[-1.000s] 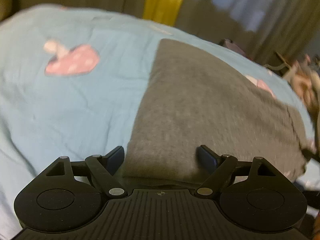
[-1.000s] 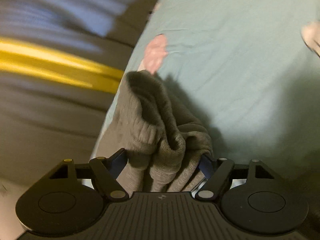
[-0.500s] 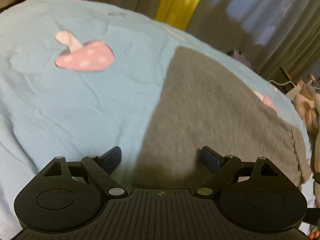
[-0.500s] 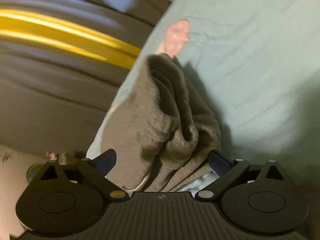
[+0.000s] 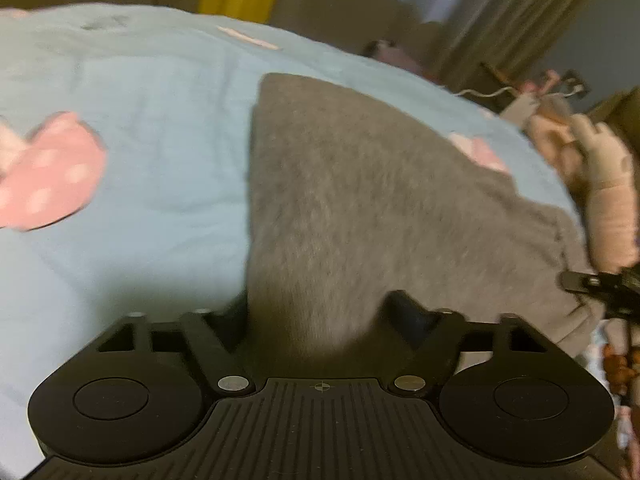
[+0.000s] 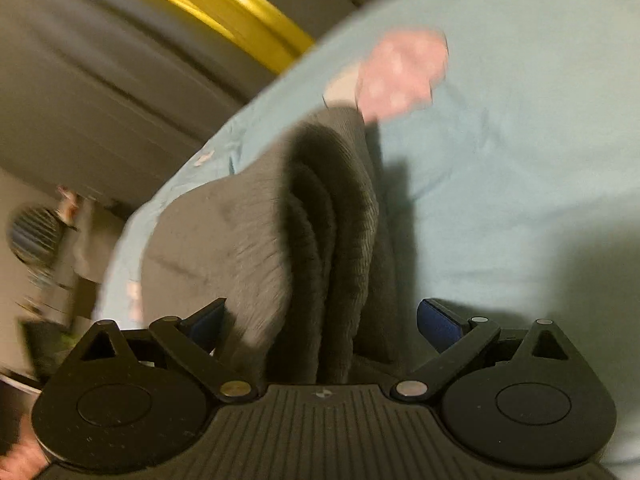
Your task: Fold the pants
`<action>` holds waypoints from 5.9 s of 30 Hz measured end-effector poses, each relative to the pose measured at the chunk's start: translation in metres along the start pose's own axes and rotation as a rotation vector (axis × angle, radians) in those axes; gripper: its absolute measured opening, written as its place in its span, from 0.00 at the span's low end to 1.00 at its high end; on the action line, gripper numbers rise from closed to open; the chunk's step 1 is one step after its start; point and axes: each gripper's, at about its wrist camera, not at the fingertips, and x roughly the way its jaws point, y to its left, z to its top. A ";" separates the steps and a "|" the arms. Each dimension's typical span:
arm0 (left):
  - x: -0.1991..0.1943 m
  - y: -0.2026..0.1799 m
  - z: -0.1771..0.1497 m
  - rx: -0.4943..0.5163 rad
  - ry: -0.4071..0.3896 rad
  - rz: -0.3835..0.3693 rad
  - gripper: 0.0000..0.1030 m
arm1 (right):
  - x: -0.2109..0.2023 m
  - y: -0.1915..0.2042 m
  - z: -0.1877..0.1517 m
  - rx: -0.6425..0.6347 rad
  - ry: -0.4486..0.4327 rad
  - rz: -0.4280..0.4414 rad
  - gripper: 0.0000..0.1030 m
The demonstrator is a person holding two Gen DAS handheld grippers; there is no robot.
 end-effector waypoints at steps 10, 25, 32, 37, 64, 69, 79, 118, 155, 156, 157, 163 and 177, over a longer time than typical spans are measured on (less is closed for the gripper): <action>0.048 0.013 0.032 0.007 0.054 -0.185 0.97 | 0.042 0.008 0.026 -0.022 0.128 0.134 0.97; 0.027 -0.006 0.024 0.011 -0.045 -0.130 0.35 | 0.049 0.047 0.018 -0.171 0.076 -0.059 0.70; 0.004 -0.019 0.038 0.016 -0.086 -0.177 0.27 | 0.018 0.060 0.011 -0.191 -0.065 -0.036 0.54; -0.010 -0.031 0.067 0.018 -0.161 -0.198 0.23 | 0.007 0.087 0.033 -0.223 -0.137 0.021 0.52; -0.011 -0.007 0.025 0.010 -0.137 0.318 0.88 | 0.037 0.077 0.019 -0.282 -0.324 -0.345 0.96; 0.007 -0.006 0.011 0.054 -0.075 0.412 0.93 | 0.042 0.066 0.010 -0.266 -0.314 -0.414 0.96; -0.017 -0.038 -0.043 0.076 -0.025 0.522 0.95 | 0.004 0.092 -0.074 -0.270 -0.274 -0.395 0.96; -0.049 -0.145 -0.085 0.221 -0.303 0.502 1.00 | 0.002 0.159 -0.137 -0.494 -0.495 -0.495 0.96; -0.014 -0.123 -0.075 0.151 -0.223 0.516 1.00 | 0.037 0.147 -0.126 -0.528 -0.484 -0.535 0.96; -0.015 -0.122 -0.075 0.151 -0.224 0.518 1.00 | 0.037 0.147 -0.125 -0.523 -0.484 -0.534 0.96; -0.015 -0.122 -0.076 0.151 -0.225 0.518 1.00 | 0.036 0.146 -0.126 -0.518 -0.484 -0.533 0.96; -0.015 -0.122 -0.076 0.152 -0.221 0.521 1.00 | 0.036 0.146 -0.126 -0.506 -0.484 -0.530 0.96; -0.014 -0.122 -0.076 0.151 -0.215 0.520 1.00 | 0.036 0.145 -0.126 -0.505 -0.481 -0.534 0.96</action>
